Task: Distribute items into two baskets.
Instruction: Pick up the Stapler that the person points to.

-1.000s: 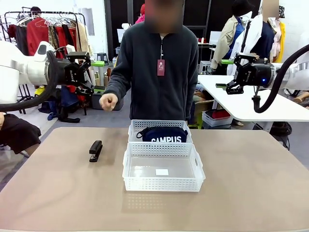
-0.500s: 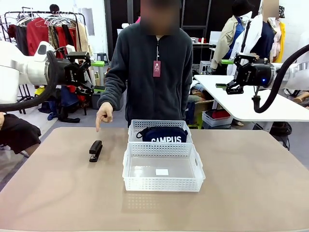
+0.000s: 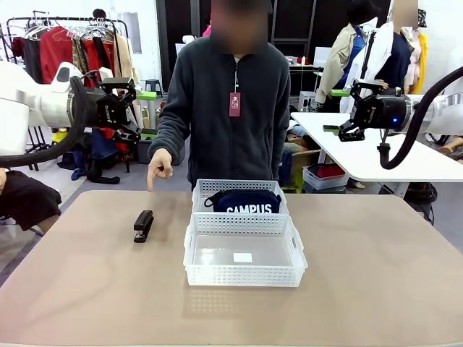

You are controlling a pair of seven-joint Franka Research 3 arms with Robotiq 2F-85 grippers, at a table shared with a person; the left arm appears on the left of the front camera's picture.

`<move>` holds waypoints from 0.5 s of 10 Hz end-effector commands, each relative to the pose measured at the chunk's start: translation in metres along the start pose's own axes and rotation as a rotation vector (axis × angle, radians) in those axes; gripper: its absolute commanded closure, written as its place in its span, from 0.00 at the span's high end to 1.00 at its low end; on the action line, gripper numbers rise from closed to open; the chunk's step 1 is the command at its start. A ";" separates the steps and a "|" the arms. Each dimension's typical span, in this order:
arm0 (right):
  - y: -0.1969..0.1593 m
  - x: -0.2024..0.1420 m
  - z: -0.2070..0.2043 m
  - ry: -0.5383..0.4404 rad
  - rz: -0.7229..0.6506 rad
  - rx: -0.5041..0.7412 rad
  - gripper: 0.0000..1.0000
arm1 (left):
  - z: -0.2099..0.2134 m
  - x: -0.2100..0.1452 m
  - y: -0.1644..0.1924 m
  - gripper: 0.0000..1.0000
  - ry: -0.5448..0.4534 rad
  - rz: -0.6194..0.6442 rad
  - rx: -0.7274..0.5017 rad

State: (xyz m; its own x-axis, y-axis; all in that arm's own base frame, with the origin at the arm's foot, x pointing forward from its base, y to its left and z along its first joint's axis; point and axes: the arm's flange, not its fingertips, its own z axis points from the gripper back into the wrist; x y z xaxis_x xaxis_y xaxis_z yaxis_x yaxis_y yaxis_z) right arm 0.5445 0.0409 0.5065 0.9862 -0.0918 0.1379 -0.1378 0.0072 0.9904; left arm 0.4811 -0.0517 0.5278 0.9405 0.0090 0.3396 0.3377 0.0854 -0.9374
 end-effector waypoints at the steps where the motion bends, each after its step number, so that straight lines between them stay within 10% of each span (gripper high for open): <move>1: 0.001 -0.001 0.000 0.004 -0.004 0.012 1.00 | 0.001 0.000 -0.002 1.00 -0.002 -0.004 -0.001; 5: 0.001 -0.001 0.000 0.004 -0.004 0.012 1.00 | 0.001 0.018 -0.020 1.00 0.100 0.147 0.296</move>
State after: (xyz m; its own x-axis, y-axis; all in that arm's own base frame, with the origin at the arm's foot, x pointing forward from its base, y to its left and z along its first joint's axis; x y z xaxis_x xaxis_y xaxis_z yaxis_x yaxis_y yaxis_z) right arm 0.5445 0.0409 0.5064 0.9862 -0.0918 0.1377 -0.1377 0.0072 0.9905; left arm 0.4882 -0.0523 0.5349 0.9657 -0.0119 0.2593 0.2514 0.2915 -0.9229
